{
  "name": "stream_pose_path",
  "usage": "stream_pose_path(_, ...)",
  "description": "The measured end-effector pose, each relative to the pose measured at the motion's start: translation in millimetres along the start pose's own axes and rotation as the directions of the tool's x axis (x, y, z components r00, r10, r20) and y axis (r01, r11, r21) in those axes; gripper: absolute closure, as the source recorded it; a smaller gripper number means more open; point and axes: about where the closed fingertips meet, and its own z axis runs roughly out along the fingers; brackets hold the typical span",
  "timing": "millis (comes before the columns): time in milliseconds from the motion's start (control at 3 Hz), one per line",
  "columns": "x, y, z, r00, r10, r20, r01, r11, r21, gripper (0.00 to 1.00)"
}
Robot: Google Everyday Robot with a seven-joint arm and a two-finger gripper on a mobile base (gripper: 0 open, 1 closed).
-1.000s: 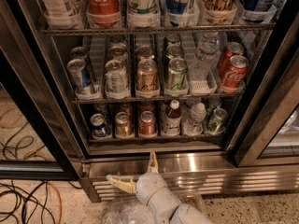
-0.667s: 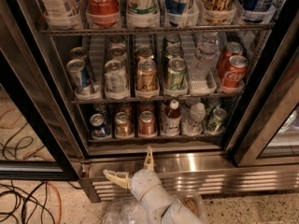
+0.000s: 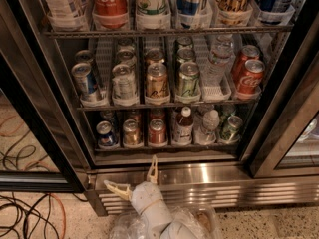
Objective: Pick orange can from bottom shelf of fridge
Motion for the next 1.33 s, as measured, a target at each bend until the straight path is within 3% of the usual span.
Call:
stream_pose_path(1000,5,-1,22,0.999,-0.051,0.019,0.05,0.9982,0.033,0.0)
stream_pose_path(1333,-16,-12,49,0.997,-0.073,0.033,0.071,0.9953,0.066,0.0)
